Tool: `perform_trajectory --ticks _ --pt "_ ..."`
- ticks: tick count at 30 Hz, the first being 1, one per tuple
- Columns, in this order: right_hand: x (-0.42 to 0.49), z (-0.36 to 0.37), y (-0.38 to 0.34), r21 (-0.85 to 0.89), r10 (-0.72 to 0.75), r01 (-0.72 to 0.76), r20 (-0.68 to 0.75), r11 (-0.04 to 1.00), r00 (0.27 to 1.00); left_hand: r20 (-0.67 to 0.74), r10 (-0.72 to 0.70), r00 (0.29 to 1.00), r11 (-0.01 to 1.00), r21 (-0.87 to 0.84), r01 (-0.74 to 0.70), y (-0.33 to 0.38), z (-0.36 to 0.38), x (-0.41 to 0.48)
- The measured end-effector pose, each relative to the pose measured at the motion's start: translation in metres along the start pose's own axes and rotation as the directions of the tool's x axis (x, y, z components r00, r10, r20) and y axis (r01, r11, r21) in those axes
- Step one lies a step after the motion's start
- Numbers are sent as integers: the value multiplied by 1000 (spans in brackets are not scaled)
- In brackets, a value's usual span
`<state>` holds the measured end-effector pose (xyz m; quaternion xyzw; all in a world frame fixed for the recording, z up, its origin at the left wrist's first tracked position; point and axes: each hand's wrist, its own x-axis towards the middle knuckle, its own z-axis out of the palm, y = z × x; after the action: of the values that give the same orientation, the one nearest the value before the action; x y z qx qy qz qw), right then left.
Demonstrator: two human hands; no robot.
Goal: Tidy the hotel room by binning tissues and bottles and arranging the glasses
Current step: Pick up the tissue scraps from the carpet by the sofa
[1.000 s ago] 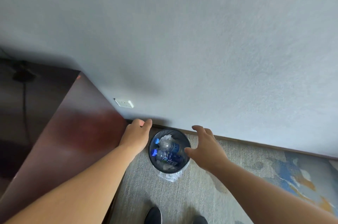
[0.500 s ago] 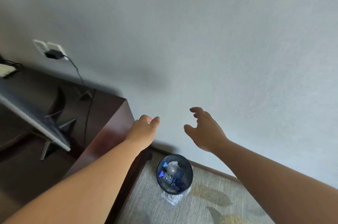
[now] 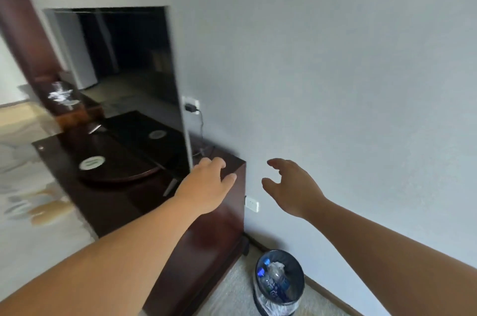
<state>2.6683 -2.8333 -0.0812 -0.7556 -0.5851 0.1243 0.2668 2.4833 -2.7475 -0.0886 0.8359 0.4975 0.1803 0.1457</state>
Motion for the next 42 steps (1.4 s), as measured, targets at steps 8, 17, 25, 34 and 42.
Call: perform_trajectory --ticks 8,17,25,34,42 --pt "-48 44 -162 90 -325 316 116 945 939 -196 -255 947 958 84 275 -108 -122 -140" --pt "-84 126 -335 247 -693 649 314 719 649 -385 -673 631 680 13 733 -198 -227 -306" --pt "-167 199 -427 473 -855 727 409 497 319 -489 -822 292 344 -18 939 -203 -245 -448" --pt "-290 220 -503 604 -929 758 371 244 3 -564 -825 32 90 -74 993 -190 -265 -588" --pt "-415 236 -578 643 -943 758 309 112 -123 -596 -792 -129 -63 -130 989 -198 -296 -742"
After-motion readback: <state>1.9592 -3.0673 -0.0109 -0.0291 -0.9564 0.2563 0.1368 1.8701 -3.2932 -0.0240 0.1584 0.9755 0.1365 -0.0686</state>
